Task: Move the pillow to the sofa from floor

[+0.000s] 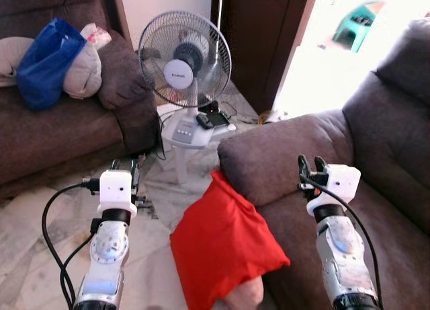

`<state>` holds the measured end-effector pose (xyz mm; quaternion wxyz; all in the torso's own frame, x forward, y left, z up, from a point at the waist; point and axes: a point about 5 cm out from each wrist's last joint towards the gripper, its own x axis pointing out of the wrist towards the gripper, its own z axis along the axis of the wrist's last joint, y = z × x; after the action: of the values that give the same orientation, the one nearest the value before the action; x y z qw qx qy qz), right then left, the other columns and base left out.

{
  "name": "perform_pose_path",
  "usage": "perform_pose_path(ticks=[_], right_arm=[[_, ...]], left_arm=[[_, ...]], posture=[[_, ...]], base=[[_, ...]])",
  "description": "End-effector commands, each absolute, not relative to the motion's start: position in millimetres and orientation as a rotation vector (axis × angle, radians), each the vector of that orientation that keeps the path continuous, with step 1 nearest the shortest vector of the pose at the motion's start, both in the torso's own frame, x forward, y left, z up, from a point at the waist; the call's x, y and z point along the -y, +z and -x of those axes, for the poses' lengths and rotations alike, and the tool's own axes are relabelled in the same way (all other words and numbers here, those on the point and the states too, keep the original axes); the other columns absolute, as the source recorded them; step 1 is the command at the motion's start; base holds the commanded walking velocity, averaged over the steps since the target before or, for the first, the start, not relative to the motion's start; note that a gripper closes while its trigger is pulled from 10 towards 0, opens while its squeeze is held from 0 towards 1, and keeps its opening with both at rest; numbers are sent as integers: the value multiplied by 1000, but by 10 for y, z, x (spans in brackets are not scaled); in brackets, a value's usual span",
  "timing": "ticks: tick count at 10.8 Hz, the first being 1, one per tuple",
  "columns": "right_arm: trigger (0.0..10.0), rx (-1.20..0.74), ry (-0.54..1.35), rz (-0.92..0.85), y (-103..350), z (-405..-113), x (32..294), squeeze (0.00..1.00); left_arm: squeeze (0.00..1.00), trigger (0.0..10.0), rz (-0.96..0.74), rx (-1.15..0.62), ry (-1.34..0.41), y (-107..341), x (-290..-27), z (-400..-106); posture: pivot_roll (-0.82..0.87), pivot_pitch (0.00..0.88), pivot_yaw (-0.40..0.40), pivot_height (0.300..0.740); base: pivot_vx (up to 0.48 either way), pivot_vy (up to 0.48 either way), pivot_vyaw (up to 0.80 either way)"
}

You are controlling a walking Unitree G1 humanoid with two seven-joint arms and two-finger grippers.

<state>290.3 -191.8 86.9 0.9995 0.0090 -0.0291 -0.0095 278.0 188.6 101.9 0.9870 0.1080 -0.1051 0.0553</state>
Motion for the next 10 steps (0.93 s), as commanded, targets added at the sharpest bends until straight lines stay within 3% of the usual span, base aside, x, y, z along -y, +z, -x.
perform_pose_path(ticks=[1,10], right_arm=[[10000,78,-16,-12,931,-2908,1930,0],[10000,55,-5,-21,962,-2983,1908,0]], left_arm=[[0,10000,-214,203,111,1019,-1875,-2761],[0,10000,-200,190,108,1041,-1845,-2798]], posture=[[20,8,-74,657],[20,31,-85,657]], base=[[0,0,0],[0,0,0]])
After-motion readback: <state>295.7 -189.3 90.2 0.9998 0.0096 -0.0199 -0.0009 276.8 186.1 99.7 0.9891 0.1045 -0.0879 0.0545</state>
